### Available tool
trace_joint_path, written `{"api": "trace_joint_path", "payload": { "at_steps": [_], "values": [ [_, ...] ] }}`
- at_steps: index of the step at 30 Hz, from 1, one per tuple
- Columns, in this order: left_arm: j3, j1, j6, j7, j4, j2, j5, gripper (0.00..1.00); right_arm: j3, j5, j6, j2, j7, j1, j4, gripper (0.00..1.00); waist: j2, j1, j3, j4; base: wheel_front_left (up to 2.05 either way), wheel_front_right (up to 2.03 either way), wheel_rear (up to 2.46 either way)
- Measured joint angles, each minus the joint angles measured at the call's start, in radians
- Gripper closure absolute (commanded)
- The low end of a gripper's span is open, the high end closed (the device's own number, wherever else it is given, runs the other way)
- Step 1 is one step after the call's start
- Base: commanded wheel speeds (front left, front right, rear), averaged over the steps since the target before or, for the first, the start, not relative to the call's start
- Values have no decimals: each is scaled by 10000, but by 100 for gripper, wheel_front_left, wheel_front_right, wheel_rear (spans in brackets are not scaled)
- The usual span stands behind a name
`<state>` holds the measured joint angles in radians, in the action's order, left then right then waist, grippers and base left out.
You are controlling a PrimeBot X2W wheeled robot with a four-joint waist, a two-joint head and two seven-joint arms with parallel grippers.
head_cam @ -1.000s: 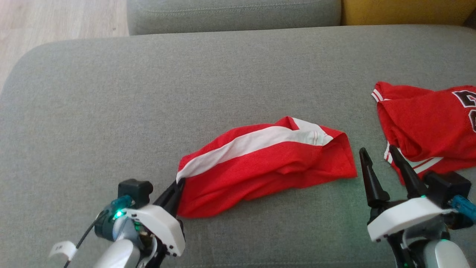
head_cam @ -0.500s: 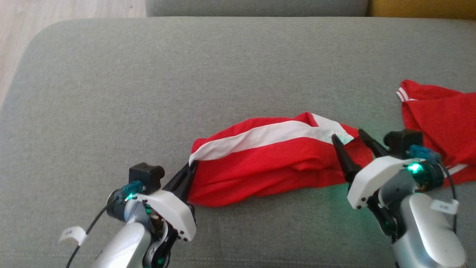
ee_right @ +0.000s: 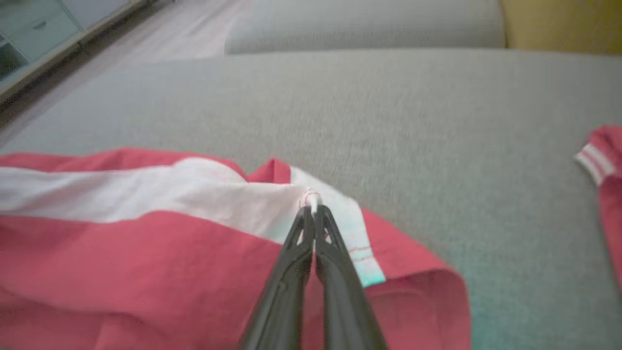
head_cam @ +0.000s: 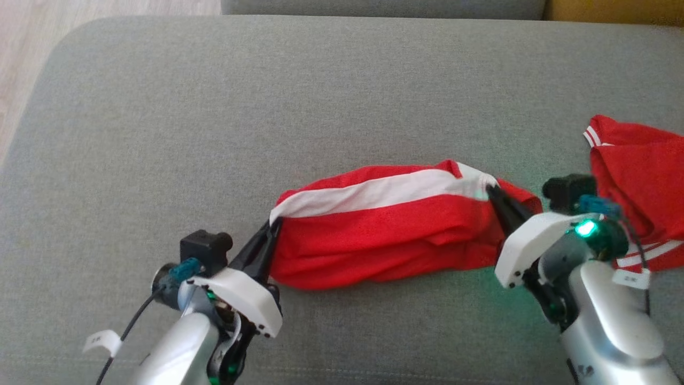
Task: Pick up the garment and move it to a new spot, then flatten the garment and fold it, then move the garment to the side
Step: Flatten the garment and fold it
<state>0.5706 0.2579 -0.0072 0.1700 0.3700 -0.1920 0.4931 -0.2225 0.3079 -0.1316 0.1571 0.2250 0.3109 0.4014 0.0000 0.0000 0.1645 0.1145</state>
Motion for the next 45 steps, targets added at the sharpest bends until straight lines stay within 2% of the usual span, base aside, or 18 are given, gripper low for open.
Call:
{"api": "trace_joint_path", "payload": {
  "at_steps": [5, 11, 19, 25, 31, 35, 38, 41, 45],
  "values": [
    [-259, 41, 259, 330, -633, -213, -184, 100, 174, -29, 0, 86, -658, -27, -1212, 100, 0, 0, -150, -124, 0, 0, 0],
    [-677, 603, 489, 324, -2130, -729, -410, 100, 1022, -121, 0, 198, -1122, -176, -3346, 100, 0, 0, -531, -295, 0, 0, 0],
    [-1055, 1887, 771, -512, -4307, -1185, -594, 100, 1714, -458, 0, 443, -759, 328, -6370, 100, 0, 0, -1124, -580, 0, 0, 0],
    [-1243, 2467, 882, -911, -5062, -1189, -589, 100, 1964, -468, 0, 485, -253, 969, -6976, 100, 0, 0, -1402, -694, 0, 0, 0],
    [-1348, 2604, 1091, -1068, -5030, -1174, -545, 100, 1925, -320, 0, 472, 79, 1050, -6719, 100, 0, 0, -1539, -743, 0, 0, 0],
    [-1430, 2864, 1114, -941, -4368, -1043, -339, 100, 1816, -81, 0, 435, 180, 1496, -6111, 100, 0, 0, -1349, -737, 0, 0, 0],
    [-1593, 3736, 872, -579, -3315, -802, -303, 100, 1643, -10, 0, 378, 234, 2523, -5070, 100, 0, 0, -1065, -735, 0, 0, 0],
    [-1714, 5109, 594, -140, -1816, -476, -140, 100, 1421, 104, 0, 290, 198, 4189, -3647, 100, 0, 0, -674, -745, 0, 0, 0],
    [-2015, 6985, 234, 453, 552, -17, -59, 100, 1091, 153, 0, 6, -443, 6706, -1394, 100, 0, 0, -123, -780, 0, 0, 0]
  ]
}}
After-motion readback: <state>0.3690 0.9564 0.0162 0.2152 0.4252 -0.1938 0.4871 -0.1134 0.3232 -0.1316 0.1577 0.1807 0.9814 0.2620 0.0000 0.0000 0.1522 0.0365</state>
